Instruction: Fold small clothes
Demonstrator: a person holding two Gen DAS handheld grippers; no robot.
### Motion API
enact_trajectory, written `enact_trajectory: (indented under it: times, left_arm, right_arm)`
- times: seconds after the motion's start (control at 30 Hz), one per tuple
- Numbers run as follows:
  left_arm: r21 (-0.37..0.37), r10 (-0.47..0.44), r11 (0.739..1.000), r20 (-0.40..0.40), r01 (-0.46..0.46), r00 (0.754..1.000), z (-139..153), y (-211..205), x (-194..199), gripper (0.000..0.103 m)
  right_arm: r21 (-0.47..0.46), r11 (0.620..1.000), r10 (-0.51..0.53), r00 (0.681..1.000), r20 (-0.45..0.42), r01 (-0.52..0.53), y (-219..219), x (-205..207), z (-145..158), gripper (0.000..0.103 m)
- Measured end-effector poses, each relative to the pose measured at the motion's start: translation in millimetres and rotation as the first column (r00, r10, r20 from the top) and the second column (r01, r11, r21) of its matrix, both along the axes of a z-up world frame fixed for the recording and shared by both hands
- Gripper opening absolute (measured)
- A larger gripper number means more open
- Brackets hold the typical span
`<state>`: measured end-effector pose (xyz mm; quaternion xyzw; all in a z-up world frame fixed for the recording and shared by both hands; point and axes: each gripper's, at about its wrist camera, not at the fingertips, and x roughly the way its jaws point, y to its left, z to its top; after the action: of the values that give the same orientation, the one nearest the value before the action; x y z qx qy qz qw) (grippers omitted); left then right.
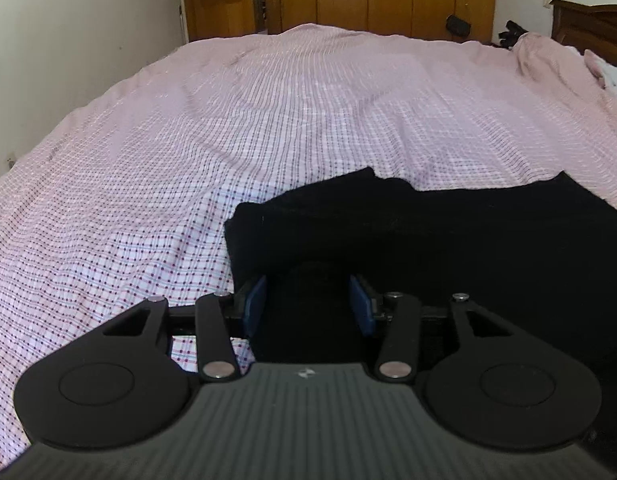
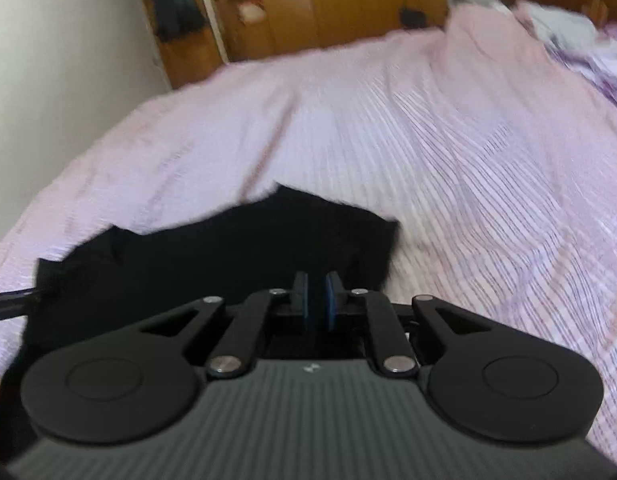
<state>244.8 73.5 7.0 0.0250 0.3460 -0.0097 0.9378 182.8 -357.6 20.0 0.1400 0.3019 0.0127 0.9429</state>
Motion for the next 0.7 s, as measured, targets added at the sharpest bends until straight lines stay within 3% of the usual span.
enact_trajectory:
  times: [0.1,0.2,0.27,0.4,0.5,0.57,0.7]
  left_arm:
    - [0.03,0.011,0.999,-0.049,-0.01,0.999,-10.9,-0.9,8.9,0.053]
    - [0.017,0.029,0.999,-0.073,-0.027,0.997,-23.1,2.3,16.3,0.057]
    - [0.028,0.033,0.999,-0.07,-0.031,0.997,-21.3,1.2,15.6,0.059]
    - [0.042,0.03,0.999,-0.067,-0.028,0.997,-11.4,1.5,3.8,0.063]
    - [-0.008,0.018,1.0,-0.07,-0.018,0.997,-1.5,7.0,-14.9,0.065]
    - [-0.032,0.014,0.999,-0.079,-0.016,0.997,3.9,9.2,-32.4,0.067]
    - [-0.063,0.019,0.998,-0.067,-0.023,0.998,13.0,12.1,-75.4,0.08]
  right_arm:
    - [0.002,0.998,0.069,0.997,-0.04,-0.069,9.7,12.5,-7.8,0.014]
    - [-0.021,0.996,0.081,0.987,-0.136,-0.085,16.8,30.8,-39.8,0.014]
    - [-0.019,0.996,0.09,0.992,-0.091,-0.092,14.5,31.0,-52.9,0.014]
    - [-0.004,0.997,0.08,0.992,-0.093,-0.08,10.9,27.7,-41.0,0.016]
    - [-0.001,0.997,0.074,0.994,-0.084,-0.075,11.6,15.4,-30.1,0.039]
    - [0.001,0.997,0.079,0.995,-0.056,-0.079,13.5,0.7,-22.5,0.06]
    - [-0.017,0.995,0.096,0.995,-0.04,-0.097,25.0,-35.3,-9.0,0.064]
